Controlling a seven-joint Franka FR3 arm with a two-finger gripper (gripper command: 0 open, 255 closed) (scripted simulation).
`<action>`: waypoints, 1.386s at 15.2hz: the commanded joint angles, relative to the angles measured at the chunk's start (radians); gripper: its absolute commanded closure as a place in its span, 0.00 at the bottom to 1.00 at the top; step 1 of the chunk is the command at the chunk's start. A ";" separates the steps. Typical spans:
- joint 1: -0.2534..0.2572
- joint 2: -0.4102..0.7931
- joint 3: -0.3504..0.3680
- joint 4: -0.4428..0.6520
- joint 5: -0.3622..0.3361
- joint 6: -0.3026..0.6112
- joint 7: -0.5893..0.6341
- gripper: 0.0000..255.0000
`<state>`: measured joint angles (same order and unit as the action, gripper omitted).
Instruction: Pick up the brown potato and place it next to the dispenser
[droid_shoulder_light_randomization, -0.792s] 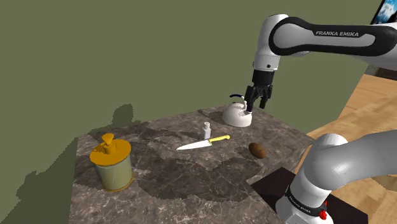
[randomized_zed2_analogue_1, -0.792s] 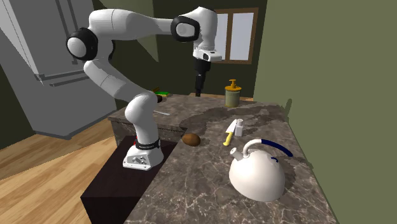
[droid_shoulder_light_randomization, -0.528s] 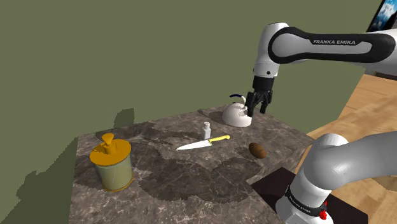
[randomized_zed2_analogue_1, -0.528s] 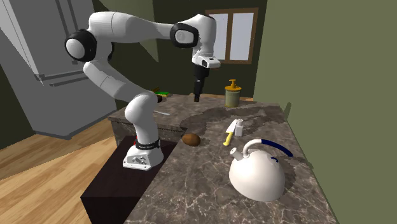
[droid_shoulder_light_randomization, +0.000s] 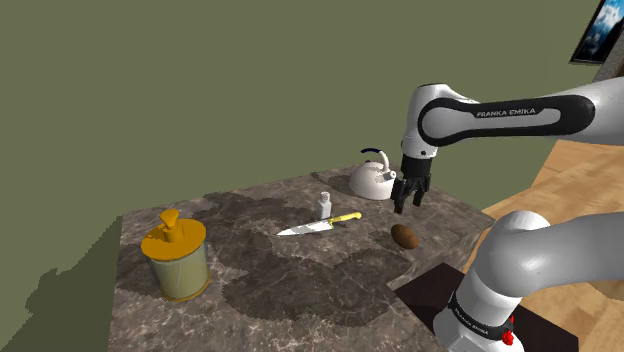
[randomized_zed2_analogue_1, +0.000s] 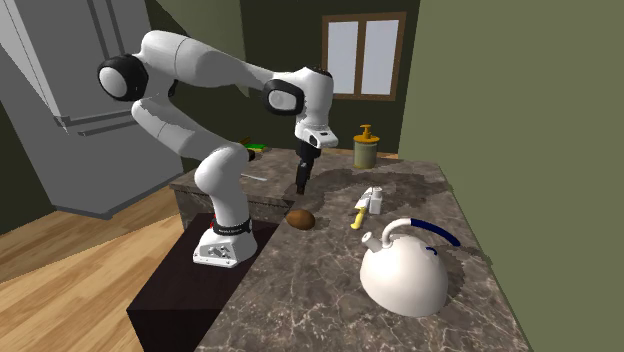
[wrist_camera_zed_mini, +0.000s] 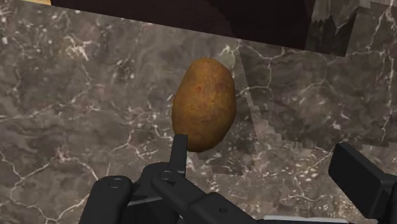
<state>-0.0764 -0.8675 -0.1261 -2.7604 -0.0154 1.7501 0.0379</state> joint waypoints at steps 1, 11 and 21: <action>-0.011 0.002 -0.011 -0.065 -0.014 0.059 -0.010 0.00; -0.050 0.054 -0.054 -0.234 -0.067 0.261 -0.044 0.00; -0.050 0.073 -0.057 -0.261 -0.070 0.307 -0.044 0.00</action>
<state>-0.1266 -0.7949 -0.1836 -3.0215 -0.0851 2.0571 -0.0066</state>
